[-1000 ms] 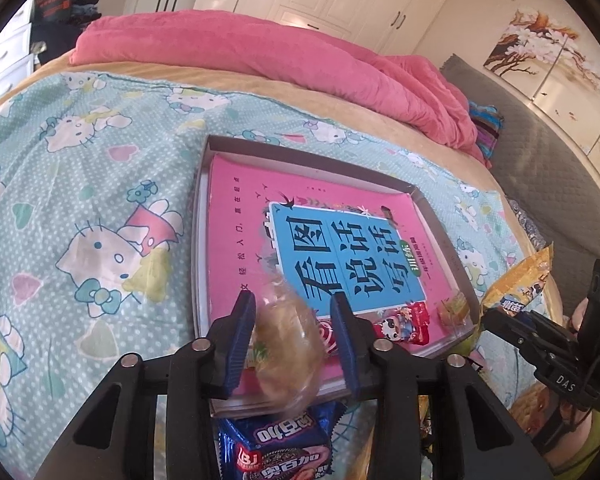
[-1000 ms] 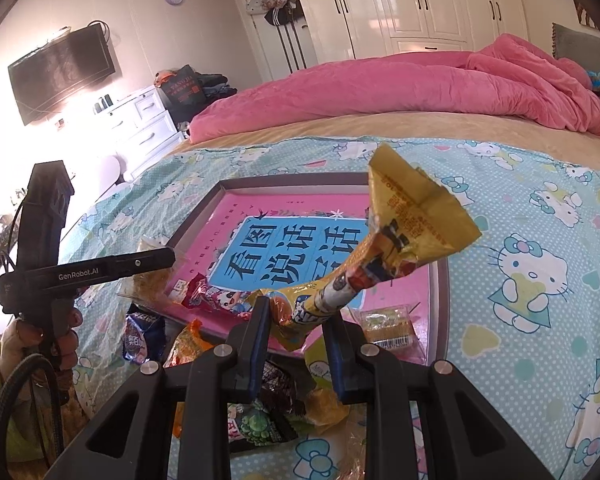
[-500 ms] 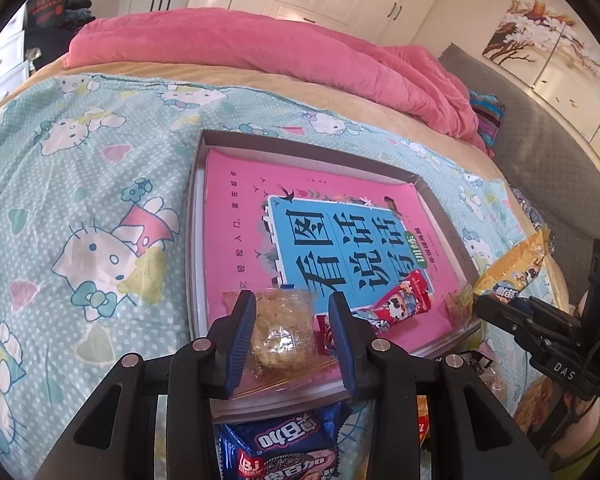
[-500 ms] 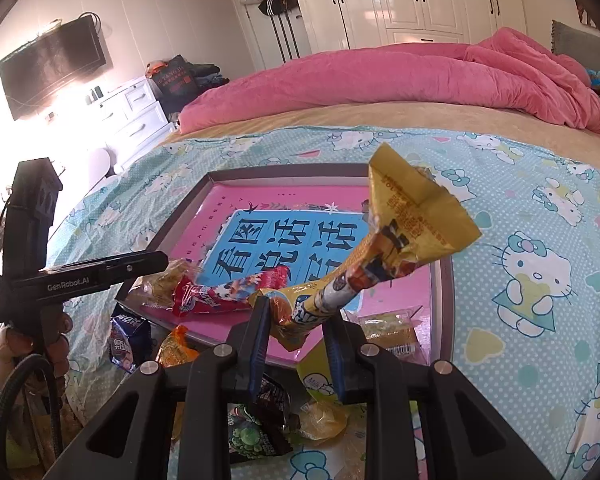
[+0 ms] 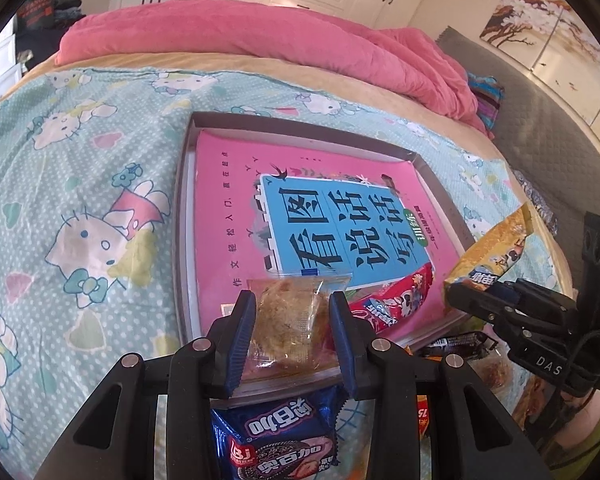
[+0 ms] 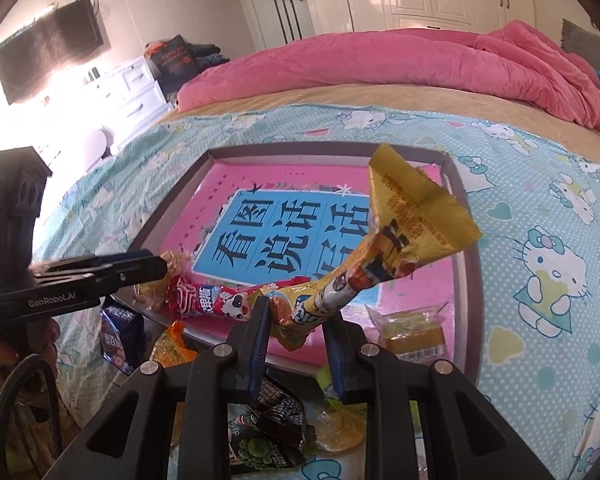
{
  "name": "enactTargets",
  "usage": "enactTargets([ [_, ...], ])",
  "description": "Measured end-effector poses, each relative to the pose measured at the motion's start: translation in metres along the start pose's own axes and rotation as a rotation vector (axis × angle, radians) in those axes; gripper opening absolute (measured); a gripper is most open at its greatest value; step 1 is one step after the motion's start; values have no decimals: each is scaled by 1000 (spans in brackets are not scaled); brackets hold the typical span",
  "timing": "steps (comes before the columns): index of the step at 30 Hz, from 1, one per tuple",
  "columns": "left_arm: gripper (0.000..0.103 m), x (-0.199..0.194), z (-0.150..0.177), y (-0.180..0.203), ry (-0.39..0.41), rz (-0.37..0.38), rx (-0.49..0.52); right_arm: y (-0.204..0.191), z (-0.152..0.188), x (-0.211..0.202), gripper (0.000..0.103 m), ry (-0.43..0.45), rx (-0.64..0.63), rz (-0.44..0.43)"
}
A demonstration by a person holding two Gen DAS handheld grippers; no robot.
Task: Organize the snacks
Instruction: 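Lower the clear bag into the tray while the right tool releases the yellow bag over it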
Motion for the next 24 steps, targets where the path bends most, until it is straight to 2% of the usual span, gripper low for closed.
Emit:
enactTargets([
  [13,39,2,1,1,-6,2,-2,-9,11,11,27,-44,-23,1],
  [24,39,2,0,1,-6,2,0,-8,12,9,27,-40,-26,25],
])
Point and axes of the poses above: each gripper's, at about its wrist camera, not at the fingertips, and x roughly the way its jaws point, y to its right, z to its underside, the point moved 9 cm from there along x, roughly the way its jaws point, and after that the axes turned 9 degrees about x, right-handed, at the moved point
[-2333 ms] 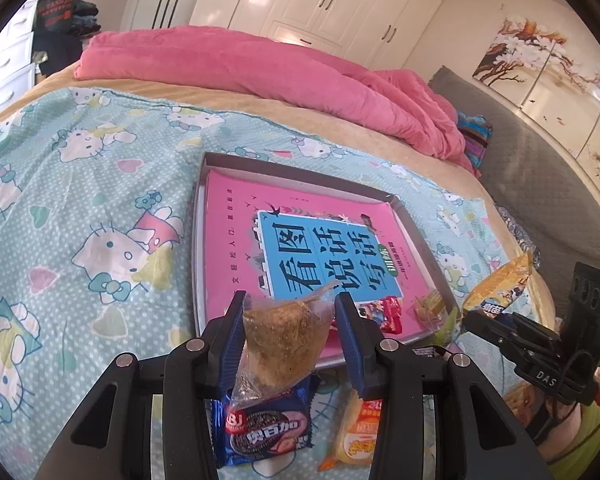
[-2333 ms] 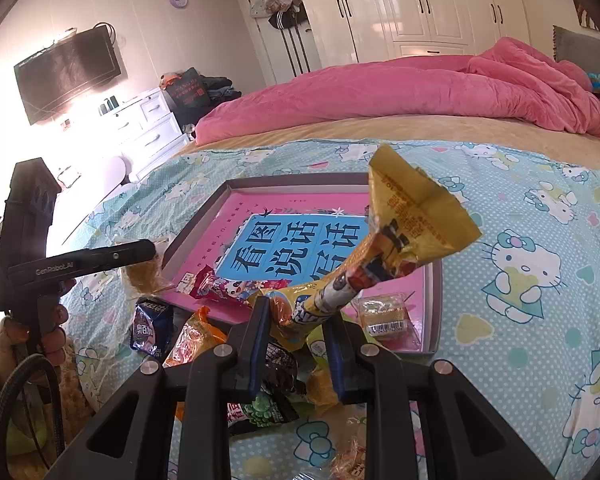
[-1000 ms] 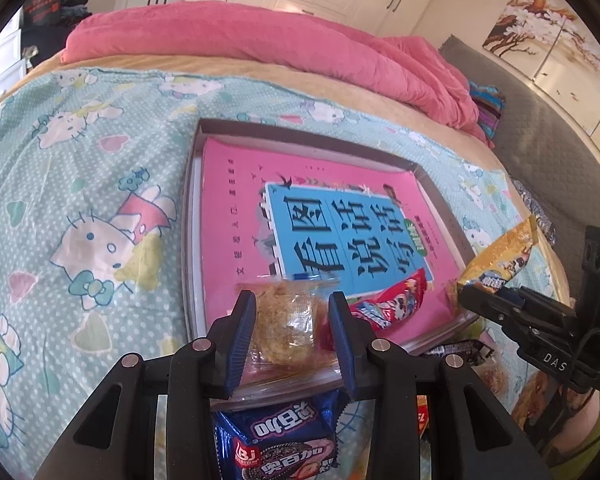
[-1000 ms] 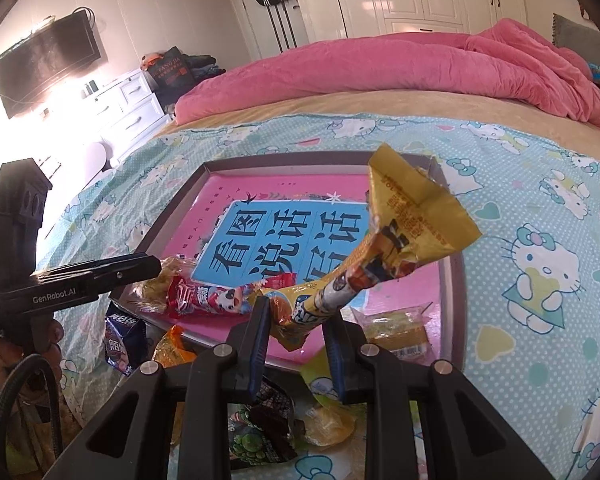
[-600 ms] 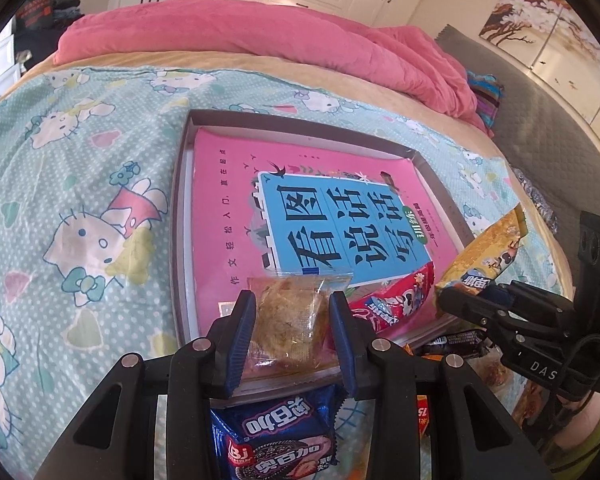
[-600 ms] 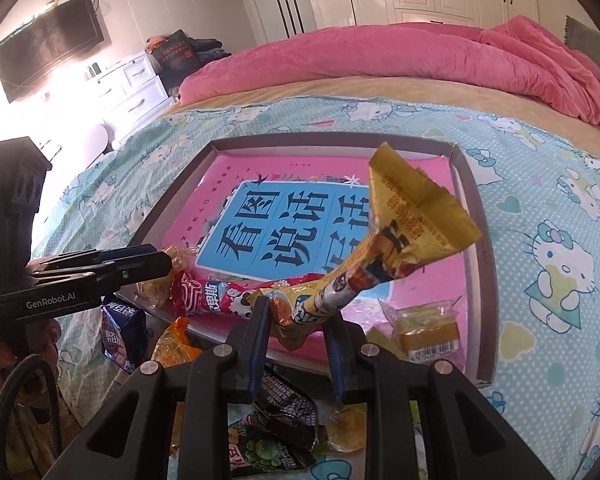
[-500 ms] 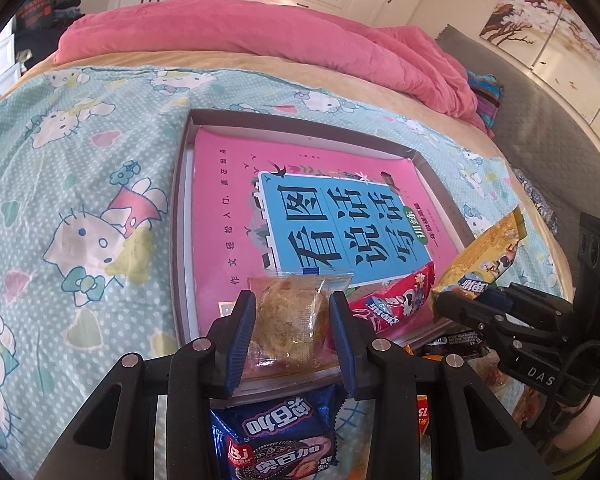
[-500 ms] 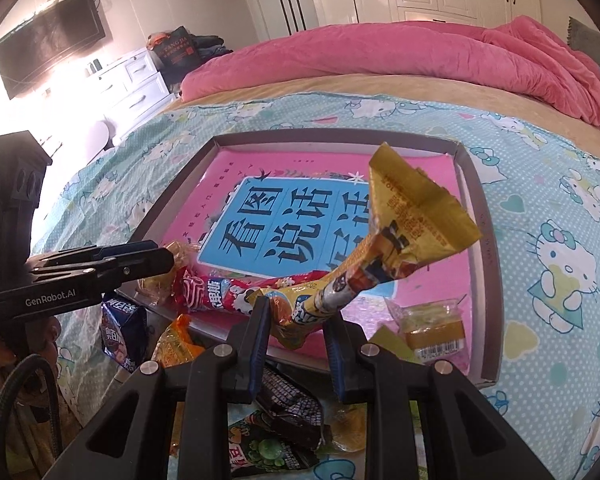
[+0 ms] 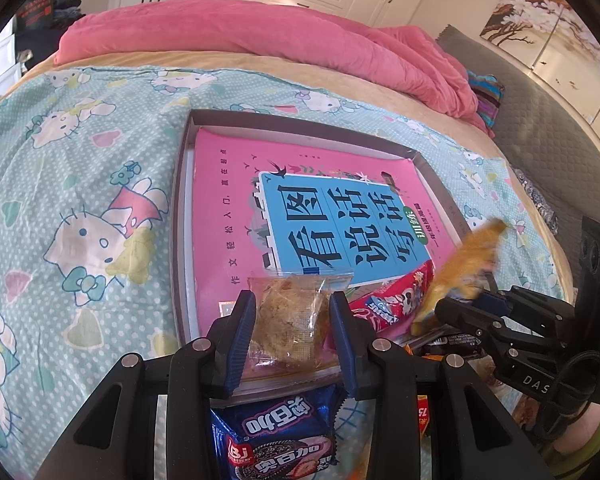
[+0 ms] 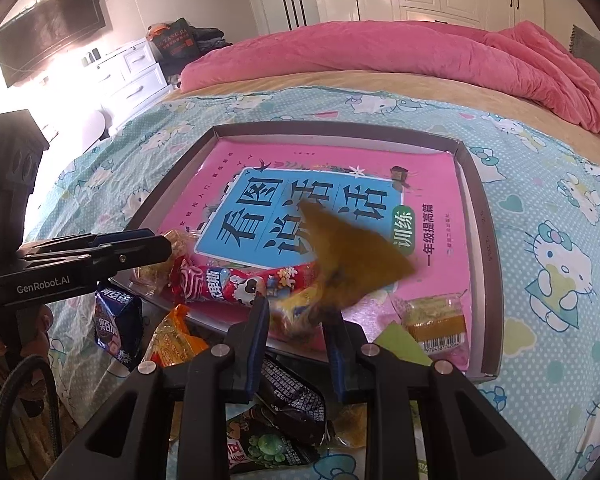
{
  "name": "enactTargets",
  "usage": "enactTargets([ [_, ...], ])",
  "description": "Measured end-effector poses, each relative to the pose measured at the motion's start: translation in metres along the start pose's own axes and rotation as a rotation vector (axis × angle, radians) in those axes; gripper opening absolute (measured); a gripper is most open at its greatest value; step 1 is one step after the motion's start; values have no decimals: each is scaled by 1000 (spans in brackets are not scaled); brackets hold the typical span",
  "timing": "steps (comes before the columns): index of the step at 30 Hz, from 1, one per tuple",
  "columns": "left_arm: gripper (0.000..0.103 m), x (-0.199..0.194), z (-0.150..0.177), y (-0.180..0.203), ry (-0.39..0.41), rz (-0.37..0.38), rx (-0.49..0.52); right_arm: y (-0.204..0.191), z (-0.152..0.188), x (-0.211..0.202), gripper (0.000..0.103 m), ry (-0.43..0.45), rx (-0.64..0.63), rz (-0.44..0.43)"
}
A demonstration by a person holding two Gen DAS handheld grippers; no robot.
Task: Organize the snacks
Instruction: 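Lower the clear bag into the tray while the right tool releases the yellow bag over it, then open the left tool to release the clear crisp bag in the tray while the right tool withdraws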
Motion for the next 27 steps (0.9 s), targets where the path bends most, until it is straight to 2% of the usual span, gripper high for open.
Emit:
enactTargets([
  [20,41,-3,1,-3,-2,9,-21,1,-1,-11,30,11,36,-13],
  [27,47,-5,-1,-1,0,3,-13,3,-3,-14,31,23,46,-11],
])
Point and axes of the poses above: each gripper's, at about its wrist camera, not at the fingertips, and x roughly the way its jaws point, y to its right, z to its underside, the point moved 9 cm from there along x, roughly the way its jaws point, and after that the axes turned 9 degrees about x, right-handed, at the moved point
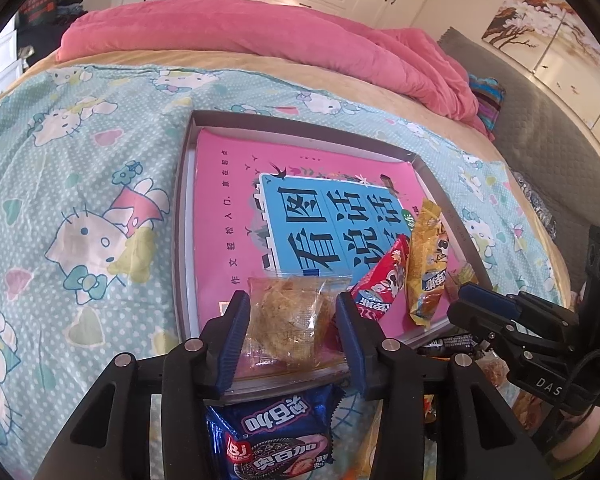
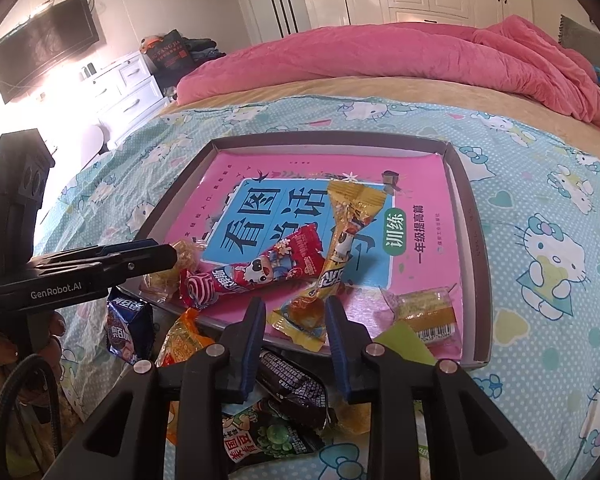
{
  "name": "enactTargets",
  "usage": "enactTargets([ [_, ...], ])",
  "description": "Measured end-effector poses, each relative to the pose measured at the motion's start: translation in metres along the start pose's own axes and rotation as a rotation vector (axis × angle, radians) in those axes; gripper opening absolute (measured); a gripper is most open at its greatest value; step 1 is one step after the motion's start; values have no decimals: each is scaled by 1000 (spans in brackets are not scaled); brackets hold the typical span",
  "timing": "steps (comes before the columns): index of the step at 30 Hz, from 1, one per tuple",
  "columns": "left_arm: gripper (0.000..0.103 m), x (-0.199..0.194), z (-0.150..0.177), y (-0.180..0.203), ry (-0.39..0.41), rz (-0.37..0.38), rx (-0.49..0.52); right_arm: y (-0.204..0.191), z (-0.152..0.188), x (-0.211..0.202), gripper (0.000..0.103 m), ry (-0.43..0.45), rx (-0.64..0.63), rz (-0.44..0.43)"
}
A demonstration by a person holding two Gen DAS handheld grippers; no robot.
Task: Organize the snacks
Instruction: 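Open the left tool to release the clear crisp bag in the tray while the right tool withdraws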
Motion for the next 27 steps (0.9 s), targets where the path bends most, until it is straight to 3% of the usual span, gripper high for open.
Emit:
enactTargets([
  [13,56,-6,-4,-2,21,-30,7,6,-4,-11,41,29,29,1],
  [27,75,-16,-9,-6,50,-75,-3,10,-11,-24,45,59,38,11],
])
Point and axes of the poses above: each gripper's, at about its wrist camera, not at the fingertips, and x roughly the way its jaws point, y to its right, z to its underside, the point moved 9 cm from there along x, roughly the way its jaws point, and after that the axes turned 9 degrees about x, right-handed, at the moved point
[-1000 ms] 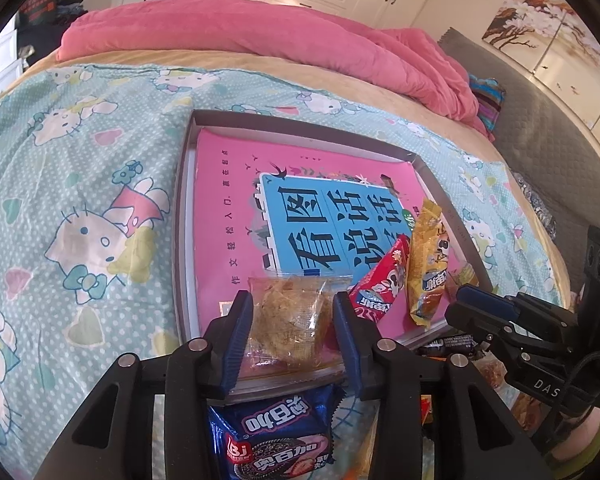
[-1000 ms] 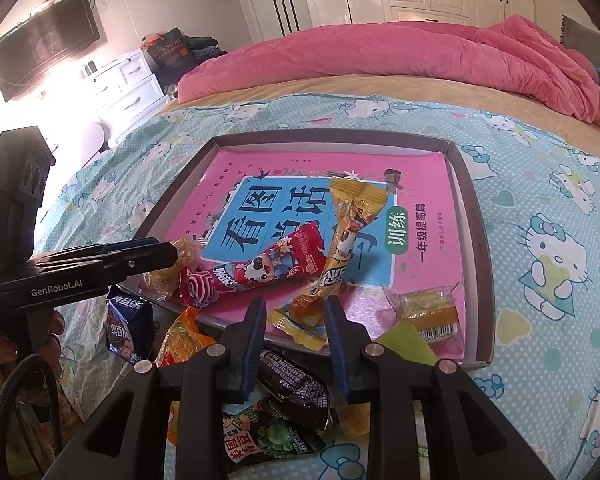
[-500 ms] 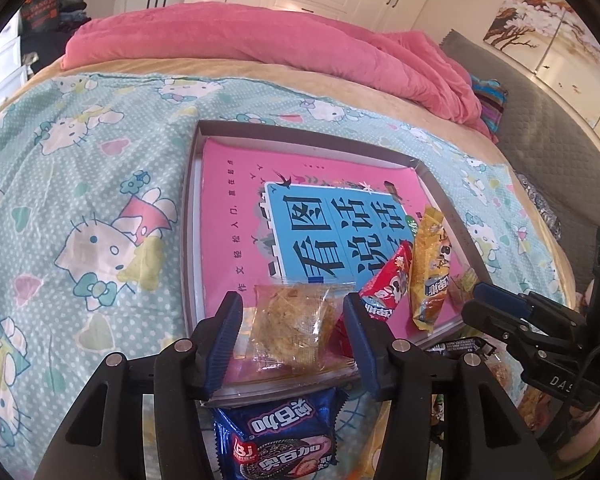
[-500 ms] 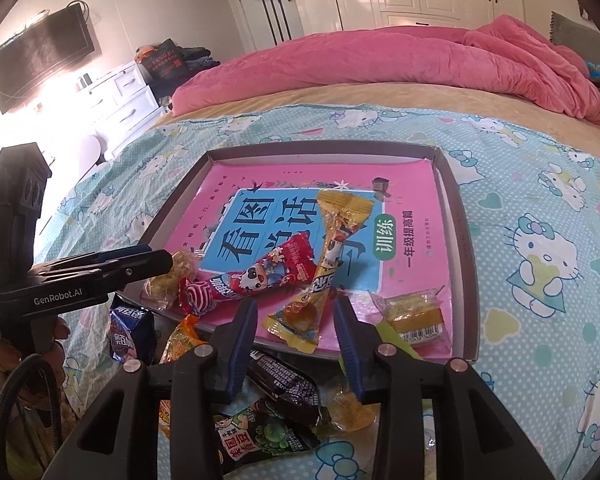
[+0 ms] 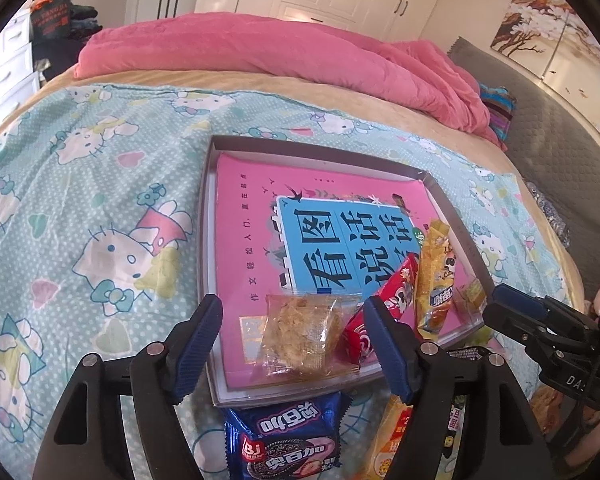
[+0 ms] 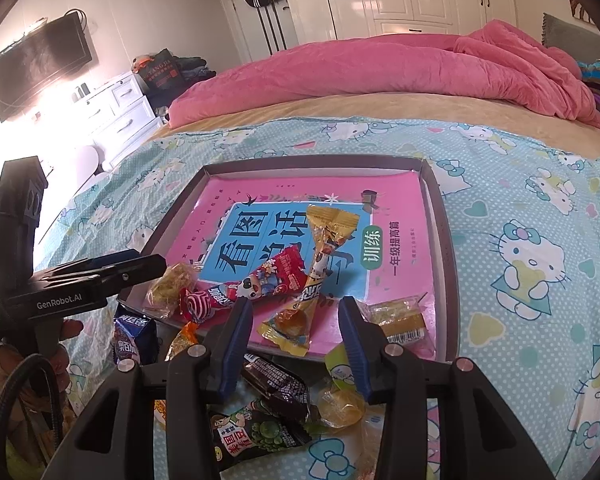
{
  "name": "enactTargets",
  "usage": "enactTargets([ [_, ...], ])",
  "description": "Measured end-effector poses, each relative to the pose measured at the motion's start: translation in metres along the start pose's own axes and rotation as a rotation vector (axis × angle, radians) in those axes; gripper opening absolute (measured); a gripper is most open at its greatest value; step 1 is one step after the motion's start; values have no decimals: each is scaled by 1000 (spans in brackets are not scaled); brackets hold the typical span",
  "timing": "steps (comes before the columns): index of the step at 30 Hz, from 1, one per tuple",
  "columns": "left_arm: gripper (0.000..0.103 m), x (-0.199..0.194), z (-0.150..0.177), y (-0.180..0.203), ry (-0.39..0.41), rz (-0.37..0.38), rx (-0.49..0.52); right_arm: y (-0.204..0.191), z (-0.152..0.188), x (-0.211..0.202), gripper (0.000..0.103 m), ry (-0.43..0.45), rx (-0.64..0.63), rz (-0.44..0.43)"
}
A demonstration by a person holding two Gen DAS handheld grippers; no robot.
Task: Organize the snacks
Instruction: 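Open the left tool to release the clear crisp bag in the tray while the right tool withdraws, then move both open tools back from the tray toward the remaining snacks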
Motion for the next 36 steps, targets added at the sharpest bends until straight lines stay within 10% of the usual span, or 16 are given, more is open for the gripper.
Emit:
enactTargets([
  [36,75,-26,5,16,20,71,23,20,-8,-52,56,97,29,48],
])
Point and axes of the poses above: each gripper's, at about its wrist camera, not at the fingertips, and x roughly the way its jaws point, y to its right, z to its underside, the point moved 9 cm from there along x, roughly the way its jaws point, and after that the axes turned 9 degrees about x, right-handed, at the moved point
